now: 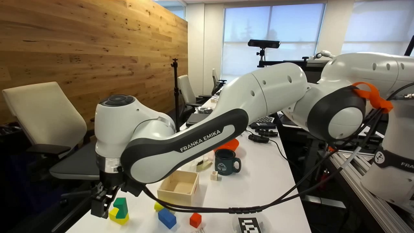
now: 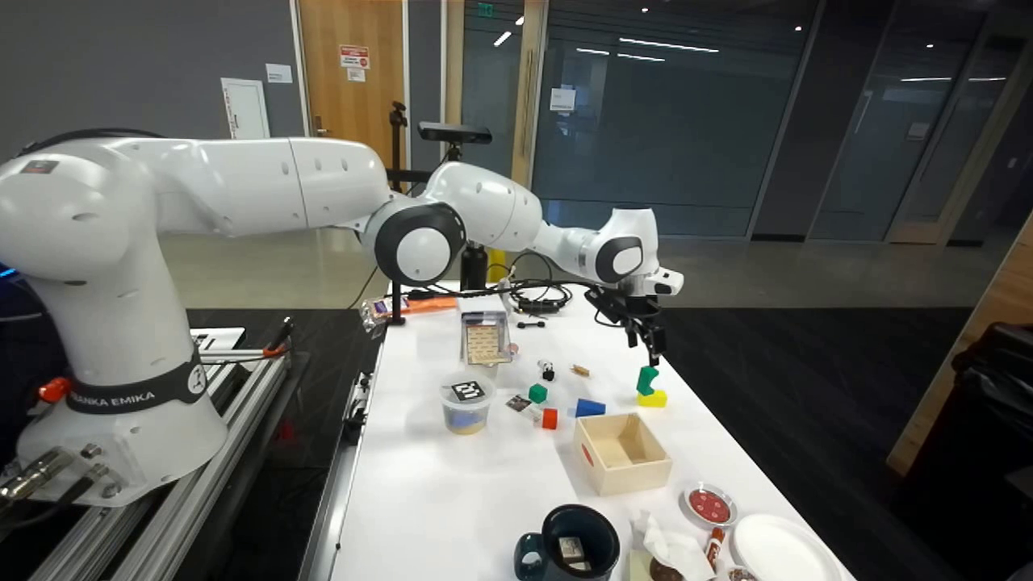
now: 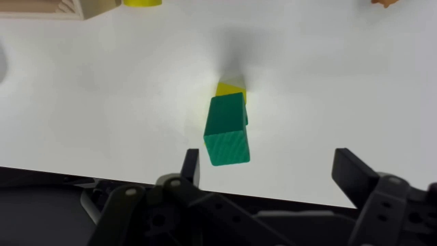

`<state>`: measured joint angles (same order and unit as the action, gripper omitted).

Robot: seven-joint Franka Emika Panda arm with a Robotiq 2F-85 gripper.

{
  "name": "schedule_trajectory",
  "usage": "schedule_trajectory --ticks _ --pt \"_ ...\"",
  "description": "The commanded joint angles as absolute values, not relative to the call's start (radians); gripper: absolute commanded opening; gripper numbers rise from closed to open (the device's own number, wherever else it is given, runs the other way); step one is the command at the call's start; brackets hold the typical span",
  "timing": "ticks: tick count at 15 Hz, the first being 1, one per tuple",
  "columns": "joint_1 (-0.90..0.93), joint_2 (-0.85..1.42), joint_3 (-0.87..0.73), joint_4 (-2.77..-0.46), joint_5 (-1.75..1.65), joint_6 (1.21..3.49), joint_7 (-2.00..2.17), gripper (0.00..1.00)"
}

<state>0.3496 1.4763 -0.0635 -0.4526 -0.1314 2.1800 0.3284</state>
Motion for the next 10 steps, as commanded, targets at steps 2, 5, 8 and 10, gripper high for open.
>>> schedule_trajectory --ticks 2,5,8,10 --pt "0.33 1.47 -0.094 -0.447 -0.128 2.197 0.385 1.0" --pt "0.321 1.466 -0.112 -0.452 -0.131 2.197 0.418 1.0" --pt "0.313 1.467 -0.128 -0.452 -0.134 2.193 0.446 1.0" --pt "0.311 1.467 -0.133 -0.452 -0.134 2.187 0.45 1.0"
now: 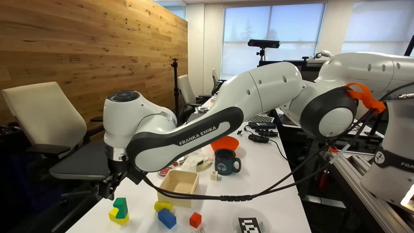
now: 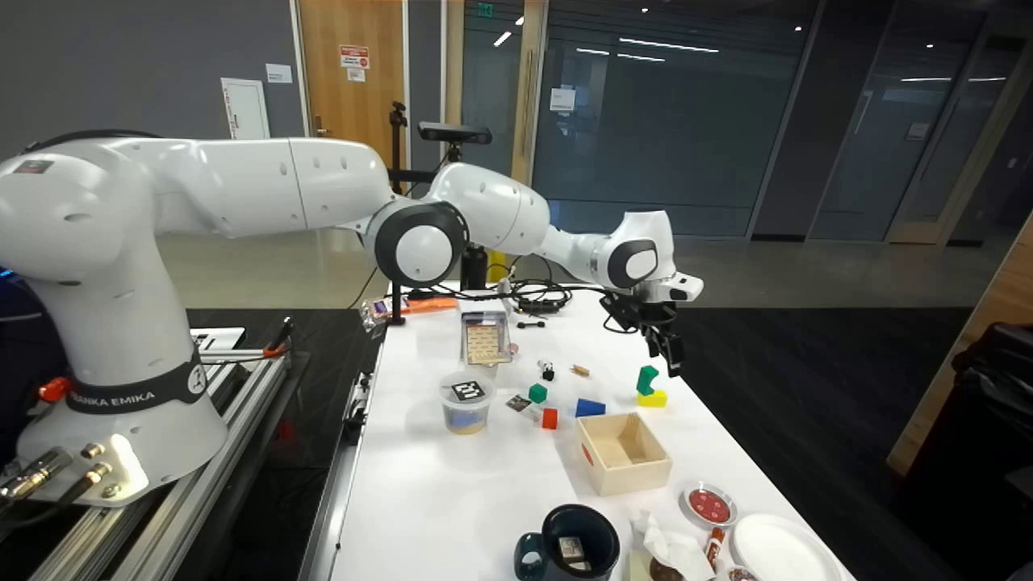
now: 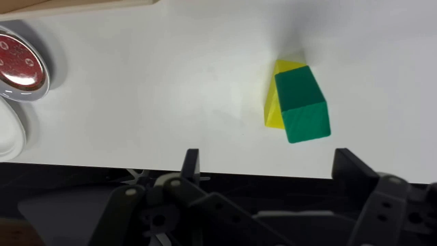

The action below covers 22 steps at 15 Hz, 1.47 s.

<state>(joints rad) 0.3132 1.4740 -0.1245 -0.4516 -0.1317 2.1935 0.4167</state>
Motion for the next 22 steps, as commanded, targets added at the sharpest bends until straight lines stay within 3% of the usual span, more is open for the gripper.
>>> schedule_trajectory --ticks 1,13,22 --pt "0.311 1.468 -0.135 -0.452 -0.134 2.181 0.454 1.0" --pt "0.313 1.477 -0.128 -0.444 -0.133 2.17 0.444 1.0" --pt "0.308 1.466 -0.117 -0.452 -0.126 2.288 0.412 1.0"
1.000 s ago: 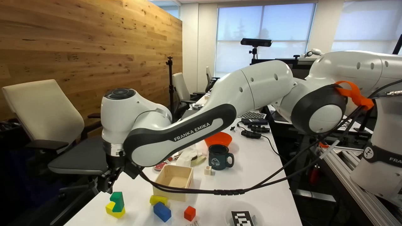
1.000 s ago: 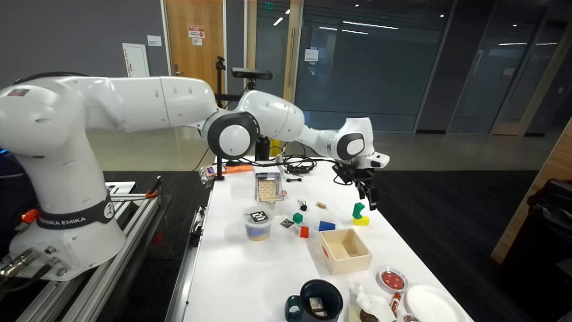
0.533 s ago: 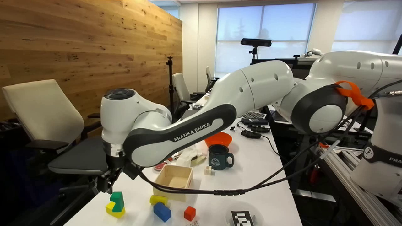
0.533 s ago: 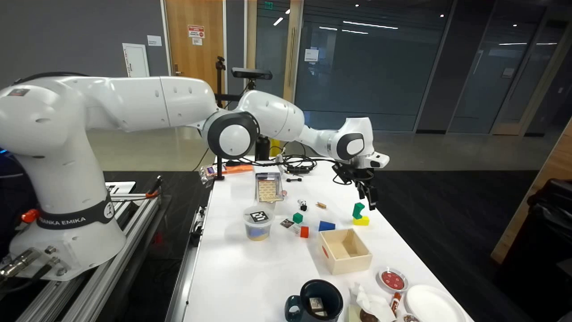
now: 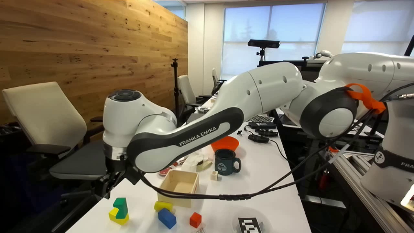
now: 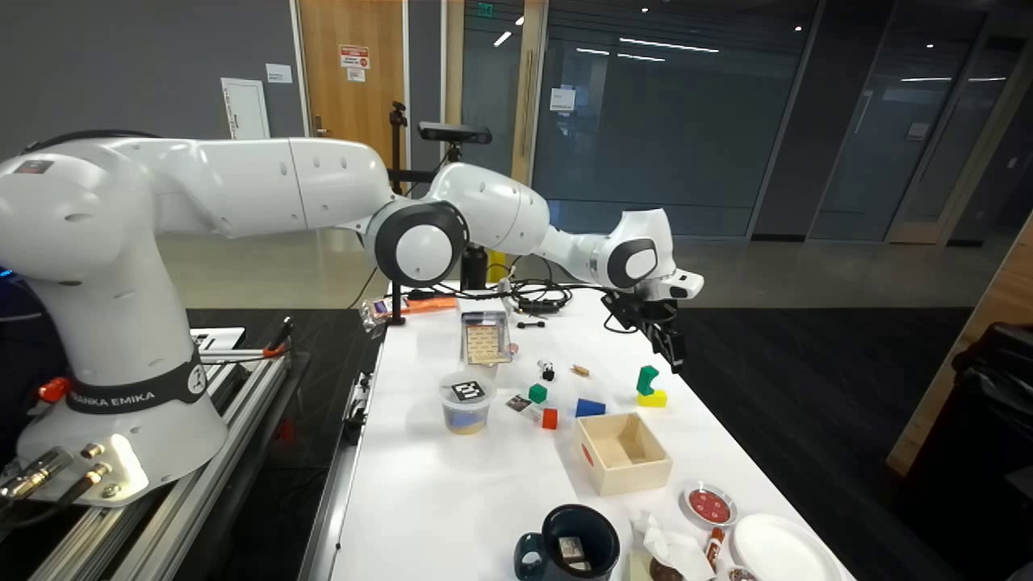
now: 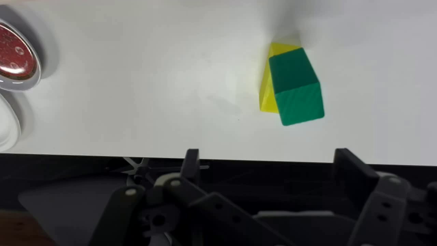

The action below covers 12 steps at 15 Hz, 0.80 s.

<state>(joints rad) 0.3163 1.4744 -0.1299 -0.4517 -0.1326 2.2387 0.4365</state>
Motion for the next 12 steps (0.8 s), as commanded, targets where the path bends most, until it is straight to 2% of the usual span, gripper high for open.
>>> schedule_trajectory --ticks 1,5,12 --pt "0.306 1.464 -0.117 -0.452 -0.126 2.308 0.406 1.0" --pt "0.296 1.465 -0.115 -0.451 -0.124 2.397 0.394 1.0" --pt "0.304 1.473 -0.128 -0.452 -0.13 2.38 0.417 1.0"
